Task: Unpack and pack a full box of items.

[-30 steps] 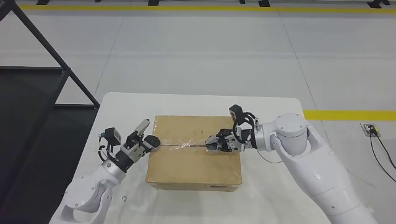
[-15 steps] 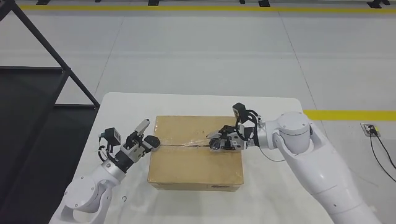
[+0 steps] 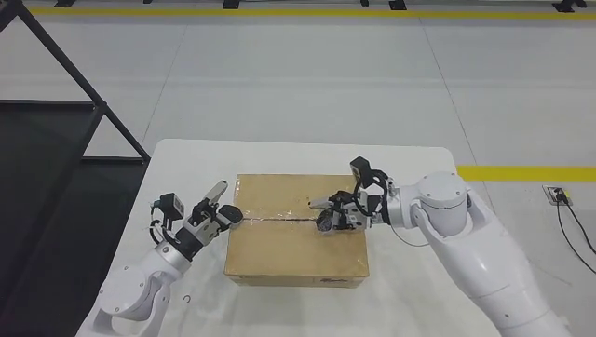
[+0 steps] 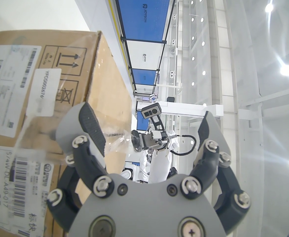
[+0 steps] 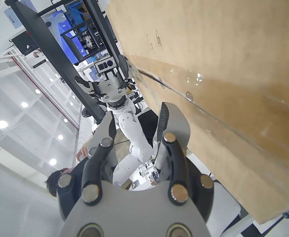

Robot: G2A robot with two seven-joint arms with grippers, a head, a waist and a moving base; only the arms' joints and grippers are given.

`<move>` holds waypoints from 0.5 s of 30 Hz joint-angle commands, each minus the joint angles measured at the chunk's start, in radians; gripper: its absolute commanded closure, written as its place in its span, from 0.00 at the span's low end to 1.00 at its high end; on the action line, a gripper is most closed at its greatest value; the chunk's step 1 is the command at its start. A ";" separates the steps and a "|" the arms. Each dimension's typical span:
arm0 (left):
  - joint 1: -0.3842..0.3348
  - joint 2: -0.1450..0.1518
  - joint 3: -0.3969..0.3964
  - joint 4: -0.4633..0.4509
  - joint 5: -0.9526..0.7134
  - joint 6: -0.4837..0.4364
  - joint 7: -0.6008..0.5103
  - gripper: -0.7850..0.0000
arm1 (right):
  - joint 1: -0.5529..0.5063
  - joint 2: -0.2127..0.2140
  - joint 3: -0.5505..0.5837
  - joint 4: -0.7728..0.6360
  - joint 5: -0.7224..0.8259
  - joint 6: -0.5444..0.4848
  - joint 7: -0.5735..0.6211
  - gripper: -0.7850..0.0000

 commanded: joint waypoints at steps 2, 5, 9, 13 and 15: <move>-0.001 -0.001 0.004 0.003 0.001 0.000 0.002 0.00 | -0.002 0.003 -0.004 -0.010 -0.015 -0.003 -0.002 0.14; 0.000 -0.001 0.006 0.005 0.001 -0.001 0.003 0.00 | -0.005 0.006 -0.007 -0.025 -0.039 -0.023 -0.005 0.00; 0.000 -0.002 0.006 0.005 0.001 0.000 0.004 0.00 | -0.010 0.011 -0.011 -0.042 -0.073 -0.060 -0.005 0.00; 0.001 -0.002 0.007 0.005 0.004 -0.001 0.002 0.00 | -0.020 0.014 -0.003 -0.061 -0.078 -0.107 -0.009 0.00; 0.001 -0.002 0.007 0.006 0.004 -0.002 0.002 0.00 | -0.025 0.016 -0.002 -0.075 -0.088 -0.129 -0.008 0.00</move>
